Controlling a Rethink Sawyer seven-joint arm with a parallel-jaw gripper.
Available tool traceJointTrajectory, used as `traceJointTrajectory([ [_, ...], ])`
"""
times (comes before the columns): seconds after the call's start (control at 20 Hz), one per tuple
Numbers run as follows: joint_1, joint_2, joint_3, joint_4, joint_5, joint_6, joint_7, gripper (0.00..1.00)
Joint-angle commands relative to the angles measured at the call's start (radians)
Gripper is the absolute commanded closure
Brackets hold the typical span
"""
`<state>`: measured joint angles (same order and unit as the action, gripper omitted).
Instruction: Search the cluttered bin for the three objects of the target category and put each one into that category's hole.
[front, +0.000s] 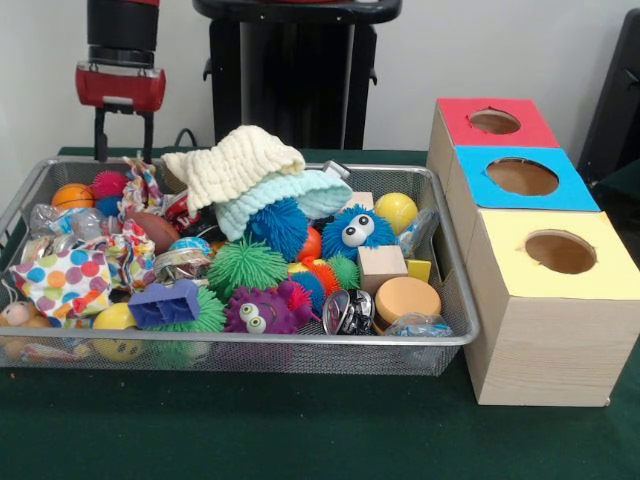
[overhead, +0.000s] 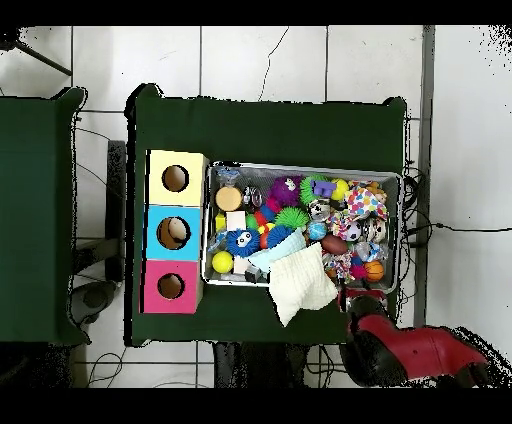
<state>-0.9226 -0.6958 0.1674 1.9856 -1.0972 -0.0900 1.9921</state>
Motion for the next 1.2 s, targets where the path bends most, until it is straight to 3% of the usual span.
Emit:
traceJointTrajectory([
  [0.05, -0.052, 0.04, 0.079, -0.071, -0.004, 0.012, 0.059, 0.0],
  [0.8, -0.079, 0.038, 0.124, -0.054, 0.007, 0.031, 0.052, 0.0],
  [1.2, -0.231, 0.085, 0.307, 0.013, 0.098, 0.109, 0.063, 0.0],
])
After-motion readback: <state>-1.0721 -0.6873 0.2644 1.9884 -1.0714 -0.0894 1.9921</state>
